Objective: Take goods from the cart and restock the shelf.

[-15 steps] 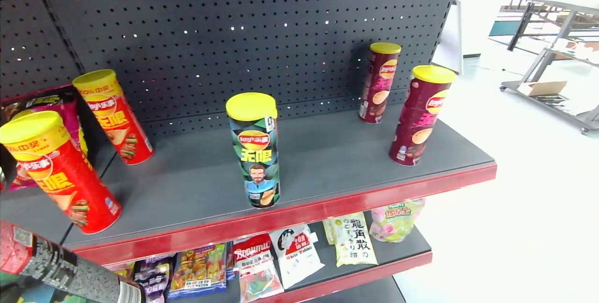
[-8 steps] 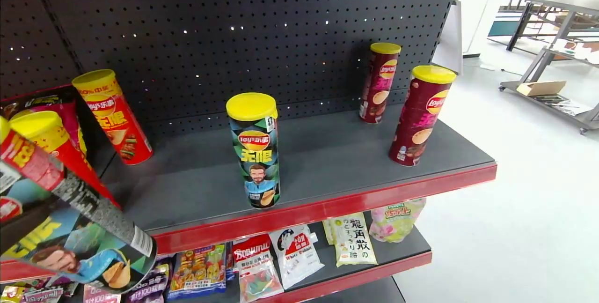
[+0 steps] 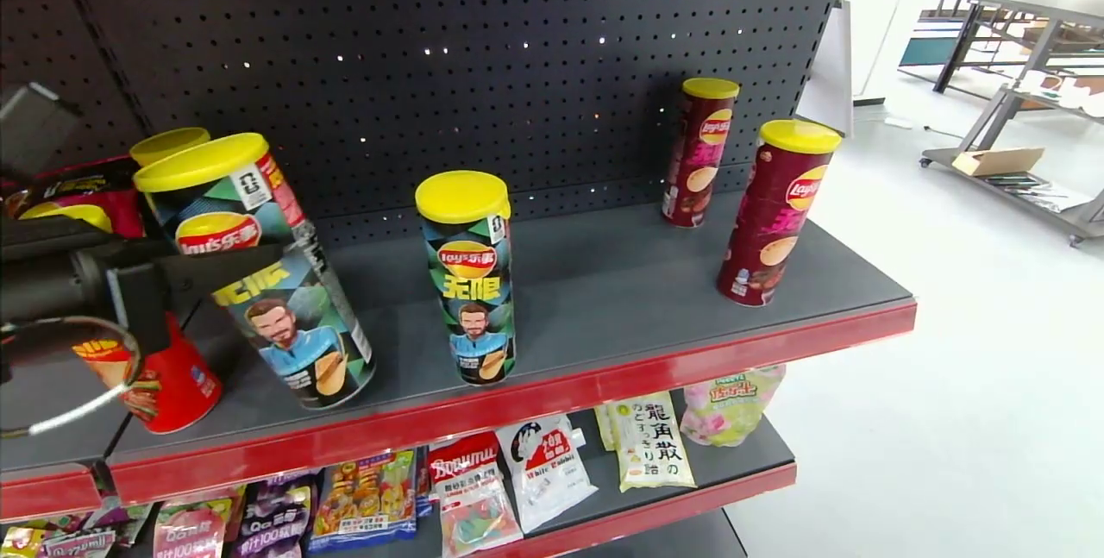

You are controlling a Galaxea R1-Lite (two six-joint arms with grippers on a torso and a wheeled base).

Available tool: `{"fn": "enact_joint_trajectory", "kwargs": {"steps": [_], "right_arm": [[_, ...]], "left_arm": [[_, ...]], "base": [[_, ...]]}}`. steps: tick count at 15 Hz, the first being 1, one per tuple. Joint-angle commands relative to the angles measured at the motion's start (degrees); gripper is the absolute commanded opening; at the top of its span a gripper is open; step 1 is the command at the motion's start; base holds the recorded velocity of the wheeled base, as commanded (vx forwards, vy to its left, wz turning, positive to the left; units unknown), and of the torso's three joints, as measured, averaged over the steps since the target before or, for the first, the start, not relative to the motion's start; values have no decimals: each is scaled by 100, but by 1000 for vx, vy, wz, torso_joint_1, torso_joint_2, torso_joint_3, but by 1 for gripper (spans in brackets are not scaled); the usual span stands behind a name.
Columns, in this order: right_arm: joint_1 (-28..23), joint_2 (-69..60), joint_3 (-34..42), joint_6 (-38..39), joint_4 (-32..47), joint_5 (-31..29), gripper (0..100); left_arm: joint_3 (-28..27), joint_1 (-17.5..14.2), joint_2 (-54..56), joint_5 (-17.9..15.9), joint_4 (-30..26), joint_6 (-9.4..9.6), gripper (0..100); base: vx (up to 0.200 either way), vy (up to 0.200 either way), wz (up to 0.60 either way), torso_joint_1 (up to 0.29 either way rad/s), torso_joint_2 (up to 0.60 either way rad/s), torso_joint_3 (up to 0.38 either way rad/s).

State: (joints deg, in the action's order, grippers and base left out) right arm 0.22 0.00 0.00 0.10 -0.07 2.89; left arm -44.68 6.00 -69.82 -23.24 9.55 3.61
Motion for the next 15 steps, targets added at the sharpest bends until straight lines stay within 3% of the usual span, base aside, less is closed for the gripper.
{"fn": "enact_joint_trajectory", "kwargs": {"steps": [1,4,7,13,15], "right_arm": [[4,9,0,-1,-1,1,100],[4,9,0,-1,-1,1,100],[4,9,0,-1,-1,1,100],[4,9,0,-1,-1,1,100],[4,0,0,-1,-1,1,100]], "left_arm": [[-595,103,-1324,3,302,70,0],[-1280,95,-2168,3,504,263,0],[-2062,376,-3064,-50,803,492,0],[-2906,596,-4172,-85,1339,650,0],[-3143,666,-4330,-296,1339,685,0]], "base": [[0,0,0,0,0,0],[0,0,0,0,0,0],[0,0,0,0,0,0],[0,0,0,0,0,0],[0,0,0,0,0,0]]}}
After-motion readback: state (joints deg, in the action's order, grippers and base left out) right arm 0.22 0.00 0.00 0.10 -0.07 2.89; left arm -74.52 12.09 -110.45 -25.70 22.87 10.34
